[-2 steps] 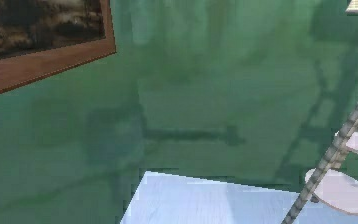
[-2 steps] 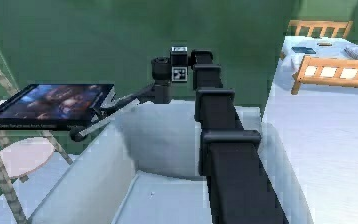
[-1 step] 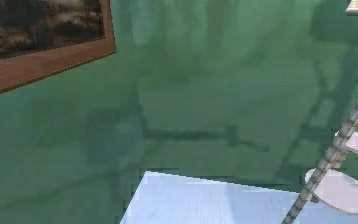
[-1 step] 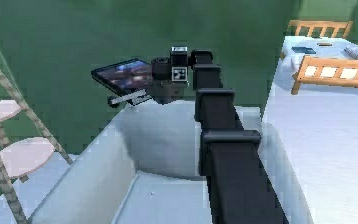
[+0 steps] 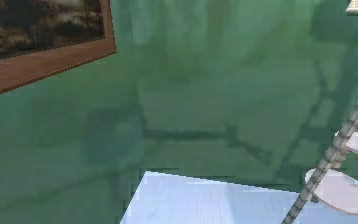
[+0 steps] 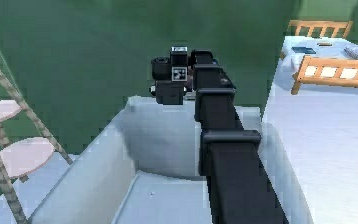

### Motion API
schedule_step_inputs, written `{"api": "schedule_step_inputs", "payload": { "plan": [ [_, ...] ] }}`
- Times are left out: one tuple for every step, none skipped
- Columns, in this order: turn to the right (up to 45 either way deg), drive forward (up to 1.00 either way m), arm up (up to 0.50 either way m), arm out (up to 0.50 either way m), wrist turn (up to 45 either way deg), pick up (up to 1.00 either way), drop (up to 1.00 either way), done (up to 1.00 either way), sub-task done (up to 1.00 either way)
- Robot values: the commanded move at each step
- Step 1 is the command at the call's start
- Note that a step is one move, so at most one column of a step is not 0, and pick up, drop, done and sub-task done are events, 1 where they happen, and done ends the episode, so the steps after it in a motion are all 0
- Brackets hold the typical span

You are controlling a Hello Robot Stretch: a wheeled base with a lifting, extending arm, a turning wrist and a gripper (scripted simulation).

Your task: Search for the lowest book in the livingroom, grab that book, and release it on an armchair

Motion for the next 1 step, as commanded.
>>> {"api": "schedule_step_inputs", "payload": {
  "plan": [
    [0.0,0.00,-0.38,0.00,0.0,0.00,0.00,0.00,0.00]
  ]
}}
